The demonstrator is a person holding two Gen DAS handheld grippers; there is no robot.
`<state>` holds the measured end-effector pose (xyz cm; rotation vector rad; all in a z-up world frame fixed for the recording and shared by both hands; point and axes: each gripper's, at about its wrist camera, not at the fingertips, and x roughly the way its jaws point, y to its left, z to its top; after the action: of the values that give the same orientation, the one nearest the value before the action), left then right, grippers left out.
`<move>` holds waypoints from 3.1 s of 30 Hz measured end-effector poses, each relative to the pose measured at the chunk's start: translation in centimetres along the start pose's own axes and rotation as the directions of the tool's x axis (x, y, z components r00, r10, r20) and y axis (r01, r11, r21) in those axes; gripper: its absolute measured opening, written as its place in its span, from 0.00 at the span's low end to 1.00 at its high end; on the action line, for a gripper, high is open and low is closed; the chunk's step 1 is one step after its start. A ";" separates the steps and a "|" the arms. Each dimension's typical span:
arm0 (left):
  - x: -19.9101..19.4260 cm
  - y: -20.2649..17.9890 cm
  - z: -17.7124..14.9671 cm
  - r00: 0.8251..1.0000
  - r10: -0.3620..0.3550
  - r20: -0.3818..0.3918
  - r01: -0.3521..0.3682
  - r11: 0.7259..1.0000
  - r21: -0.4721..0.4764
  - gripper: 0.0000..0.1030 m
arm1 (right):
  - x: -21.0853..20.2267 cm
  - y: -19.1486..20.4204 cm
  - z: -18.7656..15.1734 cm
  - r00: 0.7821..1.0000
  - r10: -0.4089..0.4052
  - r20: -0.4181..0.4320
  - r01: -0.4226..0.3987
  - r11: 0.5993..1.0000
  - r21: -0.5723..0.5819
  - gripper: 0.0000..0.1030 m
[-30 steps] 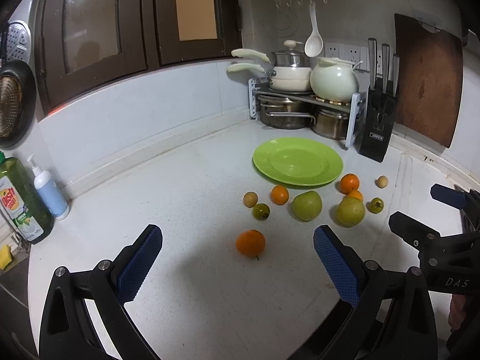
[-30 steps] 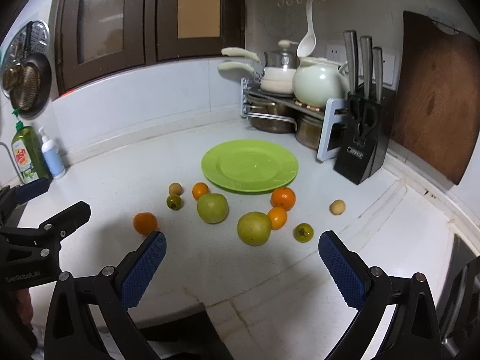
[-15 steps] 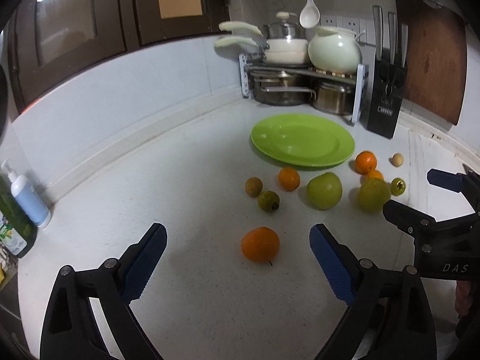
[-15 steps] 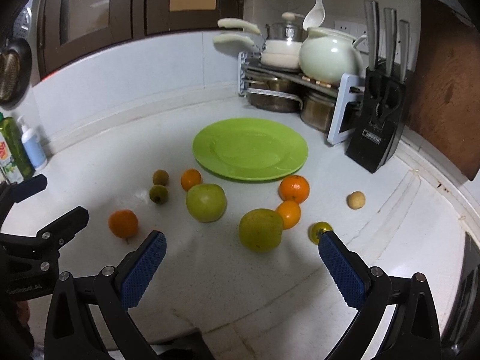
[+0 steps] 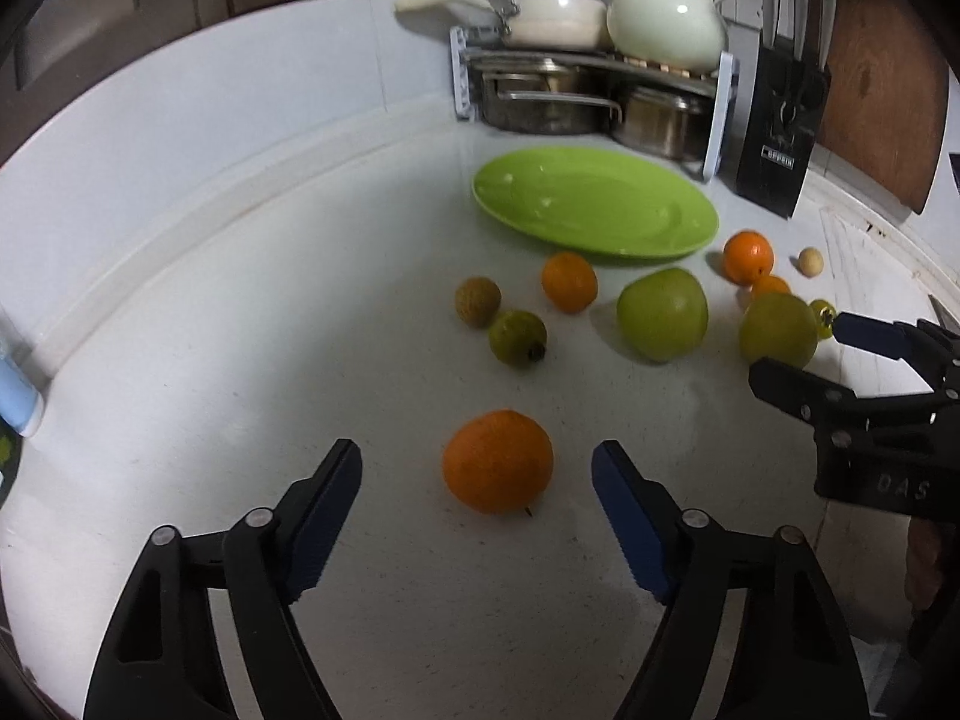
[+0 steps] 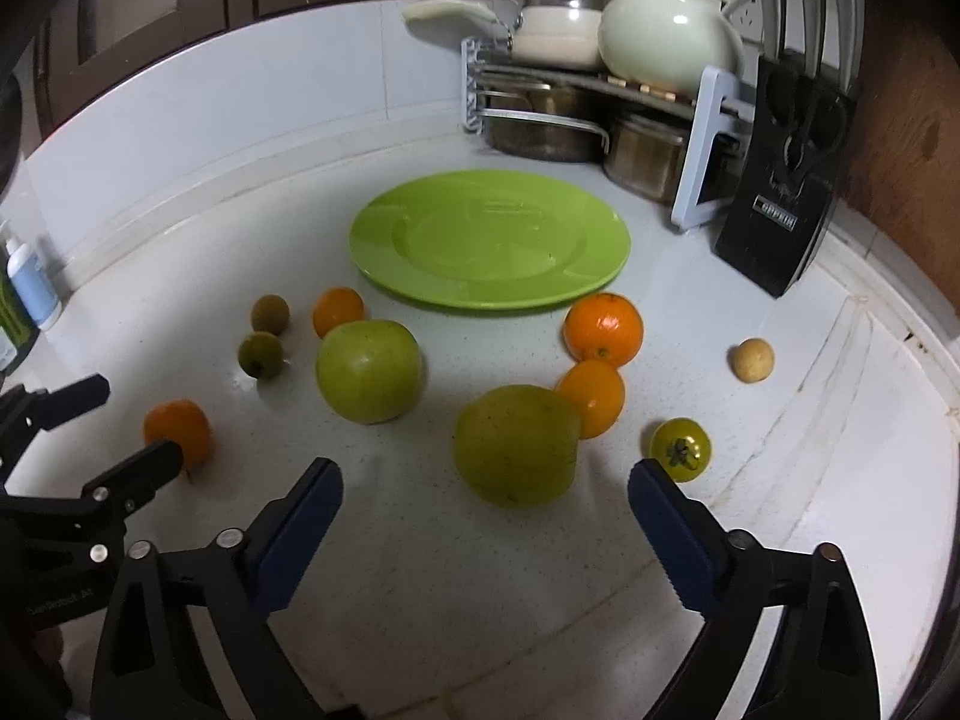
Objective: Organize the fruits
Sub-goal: 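Reach the left tool to the orange while the right tool reaches the yellow-green fruit, then close the left tool on the orange while the right tool grips the yellow-green fruit, lift both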
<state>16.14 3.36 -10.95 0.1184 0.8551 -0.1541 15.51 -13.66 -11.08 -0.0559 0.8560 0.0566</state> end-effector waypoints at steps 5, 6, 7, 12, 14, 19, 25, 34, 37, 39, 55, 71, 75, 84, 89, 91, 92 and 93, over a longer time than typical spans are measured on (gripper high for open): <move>1.0 0.0 0.0 0.999 -0.023 -0.025 0.022 1.000 -0.012 0.63 | 1.2 -0.3 0.1 1.000 0.014 -0.022 -0.014 1.000 0.004 0.82; 1.1 0.0 0.1 0.999 -0.023 -0.026 0.023 1.000 -0.014 0.60 | 1.4 -0.3 0.2 1.000 0.015 -0.028 -0.015 1.000 0.002 0.80; 1.2 0.0 0.1 0.999 -0.026 -0.026 0.025 1.000 -0.015 0.58 | 1.6 -0.3 0.2 0.999 0.017 -0.031 -0.017 1.000 0.001 0.78; 1.3 0.1 0.2 0.999 -0.042 -0.033 0.042 0.999 -0.016 0.42 | 2.2 -0.4 0.3 0.999 0.014 -0.039 -0.014 1.000 -0.001 0.66; 1.4 0.0 0.3 0.998 -0.051 -0.036 0.051 0.999 -0.014 0.40 | 2.3 -0.4 0.4 0.999 0.004 -0.040 -0.004 1.000 -0.002 0.65; 1.4 0.0 0.3 0.998 -0.055 -0.036 0.054 0.998 -0.011 0.40 | 2.7 -0.7 0.5 0.999 -0.006 -0.050 0.007 1.000 0.013 0.57; 1.4 0.0 0.2 0.998 -0.056 -0.033 0.056 0.998 0.001 0.40 | 3.1 -1.2 0.3 0.998 -0.004 -0.064 0.006 0.999 0.043 0.48; 1.0 0.1 0.4 0.997 -0.076 -0.013 0.076 0.997 0.014 0.40 | 2.9 -1.3 0.0 0.999 -0.005 -0.052 0.008 0.998 0.062 0.47; 0.8 0.1 0.7 0.996 -0.084 -0.003 0.084 0.996 0.020 0.40 | 2.5 -1.2 0.0 0.999 -0.011 -0.041 0.014 0.998 0.068 0.47; 0.7 0.3 1.0 0.995 -0.095 0.004 0.095 0.995 0.024 0.40 | 2.2 -1.0 0.1 0.999 -0.019 -0.038 0.021 0.997 0.067 0.47; -0.4 0.2 5.0 0.974 -0.210 0.082 0.205 0.977 0.065 0.40 | -1.1 -0.7 2.7 0.998 -0.055 0.016 0.053 0.993 0.105 0.47; -1.2 -2.6 9.5 0.968 -0.201 0.153 0.196 0.980 0.042 0.40 | -2.5 -2.6 5.9 0.997 0.004 0.082 -0.005 1.000 0.010 0.47; -1.0 -3.3 11.0 0.964 -0.206 0.168 0.199 0.978 0.057 0.40 | -2.6 -3.1 7.4 0.993 0.008 0.121 -0.007 1.000 -0.007 0.47; 0.8 -3.6 14.6 0.962 -0.221 0.160 0.210 0.974 0.082 0.40 | -1.4 -3.5 10.1 0.991 0.022 0.131 -0.015 0.998 -0.053 0.47; 3.1 -3.3 16.6 0.963 -0.248 0.107 0.242 0.968 0.066 0.40 | 0.5 -3.5 11.9 0.994 0.041 0.101 -0.034 0.997 -0.071 0.47; 4.2 -3.1 17.3 0.963 -0.258 0.075 0.254 0.965 0.063 0.40 | 1.4 -3.4 12.6 0.996 0.043 0.084 -0.037 0.997 -0.073 0.47; 4.7 -3.0 17.7 0.965 -0.257 0.062 0.253 0.965 0.063 0.40 | 2.0 -3.4 13.0 0.996 0.050 0.071 -0.045 0.996 -0.073 0.47; 5.3 -3.0 18.1 0.965 -0.256 0.051 0.253 0.965 0.063 0.40 | 2.6 -3.4 13.4 0.997 0.055 0.057 -0.051 0.996 -0.074 0.47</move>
<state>32.44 -3.01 -3.30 0.0558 0.8053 -0.4216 27.52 -16.05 -4.19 -0.0990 0.7963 0.1388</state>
